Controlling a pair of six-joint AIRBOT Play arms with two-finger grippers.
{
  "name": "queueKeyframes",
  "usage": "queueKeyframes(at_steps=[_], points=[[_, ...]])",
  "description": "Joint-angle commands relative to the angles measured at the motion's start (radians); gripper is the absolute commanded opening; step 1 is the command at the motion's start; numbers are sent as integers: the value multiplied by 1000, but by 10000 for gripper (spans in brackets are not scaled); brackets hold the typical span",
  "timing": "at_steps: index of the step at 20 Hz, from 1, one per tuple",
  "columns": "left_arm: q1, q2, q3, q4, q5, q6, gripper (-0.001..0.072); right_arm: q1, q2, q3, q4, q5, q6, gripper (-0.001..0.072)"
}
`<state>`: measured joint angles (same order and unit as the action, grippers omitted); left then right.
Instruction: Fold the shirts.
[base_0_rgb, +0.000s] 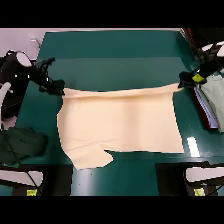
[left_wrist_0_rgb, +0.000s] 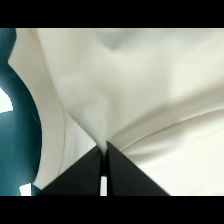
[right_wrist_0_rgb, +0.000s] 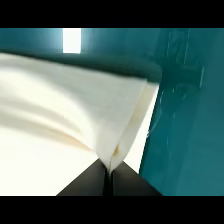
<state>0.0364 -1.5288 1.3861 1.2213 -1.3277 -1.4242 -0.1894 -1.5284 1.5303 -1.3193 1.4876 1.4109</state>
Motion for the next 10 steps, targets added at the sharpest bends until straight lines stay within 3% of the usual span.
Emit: queueKeyframes(at_steps=[1, 4, 5, 6, 10], points=[[-2, 100, -242, -2, 92, -2, 25, -7, 74, -191, -8, -59, -7, 18], [-2, 105, -346, -85, 101, 44, 27, -5, 117, -297, 15, -126, -6, 31], [-2, 105, -360, -85, 104, 40, 194, -9, 125, -316, 40, -134, -6, 226], [-2, 105, -360, -85, 98, 16, 523, -17, 129, -319, 58, -132, -6, 438], [-2, 271, -386, -15, 12, -53, 535, -72, 246, -319, 151, -85, -7, 455]])
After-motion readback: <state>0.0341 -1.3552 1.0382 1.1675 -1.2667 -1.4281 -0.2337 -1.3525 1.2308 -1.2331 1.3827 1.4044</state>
